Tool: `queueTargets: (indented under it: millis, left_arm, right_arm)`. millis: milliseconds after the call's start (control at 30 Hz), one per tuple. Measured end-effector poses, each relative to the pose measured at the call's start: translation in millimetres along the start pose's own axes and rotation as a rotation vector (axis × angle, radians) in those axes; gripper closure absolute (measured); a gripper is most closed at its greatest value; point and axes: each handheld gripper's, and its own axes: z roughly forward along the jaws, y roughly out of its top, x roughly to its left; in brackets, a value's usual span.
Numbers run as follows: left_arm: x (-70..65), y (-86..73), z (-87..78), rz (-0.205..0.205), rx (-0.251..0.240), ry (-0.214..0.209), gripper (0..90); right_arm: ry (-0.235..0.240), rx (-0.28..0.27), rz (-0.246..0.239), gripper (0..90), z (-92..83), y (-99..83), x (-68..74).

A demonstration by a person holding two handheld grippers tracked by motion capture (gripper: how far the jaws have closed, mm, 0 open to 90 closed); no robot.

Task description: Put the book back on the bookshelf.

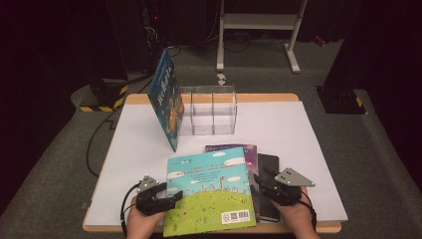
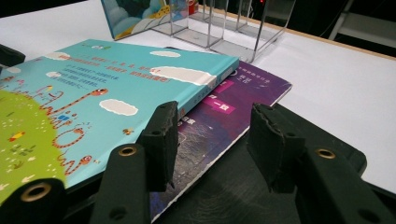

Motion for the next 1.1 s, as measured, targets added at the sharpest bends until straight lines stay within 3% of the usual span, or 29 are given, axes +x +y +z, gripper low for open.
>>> queueTargets:
  millis: [400, 633, 833, 1100]
  left_arm:
    - [-3.6, 2.4, 7.7, -0.002, 0.009, -0.009, 23.3]
    - [-12.0, 0.9, 18.2, 0.008, 0.037, -0.056, 23.3]
    - [-21.4, -0.1, 28.0, 0.038, 0.062, -0.095, 23.3]
    - [-24.5, 0.2, 24.3, 0.067, 0.009, -0.103, 24.5]
  right_arm:
    - [0.019, -0.01, -0.017, 49.4, -6.1, 1.4, 10.2]
    - [0.01, 0.009, -0.01, 49.3, -8.0, -3.5, 9.0]
    - [-0.005, -0.012, 0.021, 49.2, -14.3, -5.5, 2.3]
    - [0.02, 0.002, 0.066, 50.4, -14.2, -8.2, -2.7]
